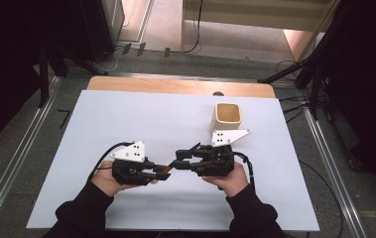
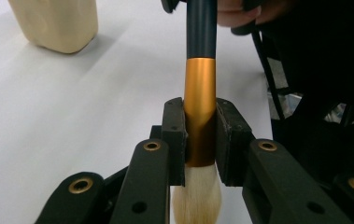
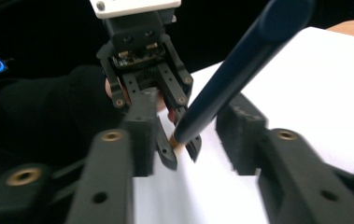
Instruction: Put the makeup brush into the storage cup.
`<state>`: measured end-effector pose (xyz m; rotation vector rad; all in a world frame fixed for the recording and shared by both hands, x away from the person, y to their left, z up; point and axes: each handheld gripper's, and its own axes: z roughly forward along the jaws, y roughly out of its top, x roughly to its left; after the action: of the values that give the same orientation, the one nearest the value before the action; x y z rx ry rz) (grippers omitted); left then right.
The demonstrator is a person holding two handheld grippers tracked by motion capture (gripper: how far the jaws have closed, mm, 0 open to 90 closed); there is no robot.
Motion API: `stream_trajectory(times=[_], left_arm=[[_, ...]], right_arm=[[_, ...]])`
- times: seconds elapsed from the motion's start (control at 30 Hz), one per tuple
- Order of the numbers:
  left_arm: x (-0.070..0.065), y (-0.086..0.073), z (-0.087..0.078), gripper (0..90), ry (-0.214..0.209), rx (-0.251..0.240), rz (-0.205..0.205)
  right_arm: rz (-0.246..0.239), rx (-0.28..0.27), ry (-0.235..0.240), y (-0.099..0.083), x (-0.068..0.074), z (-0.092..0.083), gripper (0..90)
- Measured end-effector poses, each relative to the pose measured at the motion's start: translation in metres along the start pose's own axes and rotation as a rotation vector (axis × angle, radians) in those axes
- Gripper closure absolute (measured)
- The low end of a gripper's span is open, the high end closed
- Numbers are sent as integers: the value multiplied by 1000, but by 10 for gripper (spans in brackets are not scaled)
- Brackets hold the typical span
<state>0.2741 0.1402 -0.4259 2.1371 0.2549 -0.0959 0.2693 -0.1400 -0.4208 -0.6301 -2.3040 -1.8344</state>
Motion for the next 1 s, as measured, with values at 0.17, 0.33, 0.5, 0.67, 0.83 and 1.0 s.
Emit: stream_trajectory(times=[0.17, 0.33, 0.5, 0.67, 0.83, 1.0], left_arm=[[1, 1, -7, 769, 10, 44, 7], [1, 4, -10, 768, 45, 155, 41], [1, 6, -6, 768, 44, 245, 66], [1, 6, -1, 768, 50, 324, 81], [-1, 6, 5, 768, 55, 385, 111], [-1, 6, 7, 768, 60, 415, 133]], right_arm=[[-44, 59, -45, -1, -1, -10, 457], [-89, 122, -98, -4, -3, -21, 413], [-105, 189, -125, -3, -3, -24, 413], [-114, 216, -109, 0, -3, -24, 412], [-131, 280, -93, 1, -3, -13, 462], [-141, 342, -79, -1, -5, -2, 485]])
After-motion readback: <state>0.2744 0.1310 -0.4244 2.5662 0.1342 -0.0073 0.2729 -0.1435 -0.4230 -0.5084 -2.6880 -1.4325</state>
